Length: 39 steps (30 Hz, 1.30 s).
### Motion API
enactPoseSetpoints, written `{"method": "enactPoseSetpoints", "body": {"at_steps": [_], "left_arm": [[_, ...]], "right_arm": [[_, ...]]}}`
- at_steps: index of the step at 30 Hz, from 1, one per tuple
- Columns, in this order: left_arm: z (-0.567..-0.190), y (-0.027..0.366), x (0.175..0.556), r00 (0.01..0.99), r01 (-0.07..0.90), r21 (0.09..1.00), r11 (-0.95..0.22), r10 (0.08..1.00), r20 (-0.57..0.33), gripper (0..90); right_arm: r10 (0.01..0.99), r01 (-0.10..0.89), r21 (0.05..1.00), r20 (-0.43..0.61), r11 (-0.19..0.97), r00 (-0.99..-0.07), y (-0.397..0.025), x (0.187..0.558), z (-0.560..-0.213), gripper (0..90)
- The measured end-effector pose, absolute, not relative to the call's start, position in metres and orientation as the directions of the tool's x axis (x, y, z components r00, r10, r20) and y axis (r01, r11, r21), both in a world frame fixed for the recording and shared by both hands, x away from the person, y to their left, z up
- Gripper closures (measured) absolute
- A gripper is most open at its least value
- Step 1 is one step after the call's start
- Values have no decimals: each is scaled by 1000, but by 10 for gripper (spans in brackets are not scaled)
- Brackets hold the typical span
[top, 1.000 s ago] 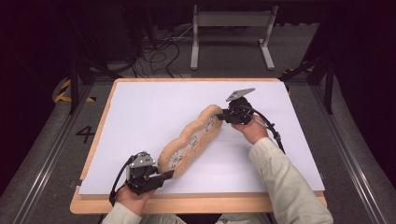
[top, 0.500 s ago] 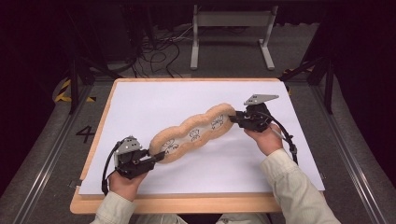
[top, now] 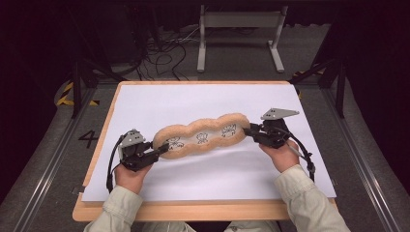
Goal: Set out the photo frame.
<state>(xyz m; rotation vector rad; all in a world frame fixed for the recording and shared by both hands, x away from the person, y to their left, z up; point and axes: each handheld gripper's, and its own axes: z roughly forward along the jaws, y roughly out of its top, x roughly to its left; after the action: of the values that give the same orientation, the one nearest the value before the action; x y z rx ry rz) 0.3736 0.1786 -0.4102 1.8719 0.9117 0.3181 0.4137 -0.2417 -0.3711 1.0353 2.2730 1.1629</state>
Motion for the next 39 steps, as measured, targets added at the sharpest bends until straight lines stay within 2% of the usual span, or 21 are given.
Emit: {"method": "enactPoseSetpoints", "body": {"at_steps": [3, 18, 30, 32, 35, 37, 38, 39], "left_arm": [[-412, 178, 382, 691, 431, 869, -244, 708, -144, 625], [-437, 172, 412, 685, 520, 819, -243, 692, -230, 532], [-443, 169, 417, 668, 558, 793, -245, 700, -254, 486], [-441, 171, 416, 664, 557, 797, -233, 701, -259, 402], [-439, 175, 415, 661, 553, 803, -224, 705, -258, 325], [-436, 179, 412, 660, 553, 803, -224, 706, -257, 294], [-436, 179, 412, 660, 553, 803, -224, 706, -257, 269], [-435, 182, 409, 658, 548, 807, -221, 709, -253, 235]], "right_arm": [[763, 442, 813, -5, 379, -647, -243, 409, -376, 707], [779, 498, 782, 26, 374, -627, -249, 389, -398, 705], [777, 528, 767, 61, 365, -626, -250, 390, -408, 690], [775, 527, 768, 65, 363, -629, -250, 390, -408, 625], [781, 533, 778, 90, 332, -618, -252, 391, -404, 450], [781, 533, 784, 101, 319, -616, -255, 391, -403, 391], [781, 533, 784, 101, 319, -616, -255, 391, -403, 391], [779, 530, 789, 108, 311, -617, -259, 391, -402, 348]]}}
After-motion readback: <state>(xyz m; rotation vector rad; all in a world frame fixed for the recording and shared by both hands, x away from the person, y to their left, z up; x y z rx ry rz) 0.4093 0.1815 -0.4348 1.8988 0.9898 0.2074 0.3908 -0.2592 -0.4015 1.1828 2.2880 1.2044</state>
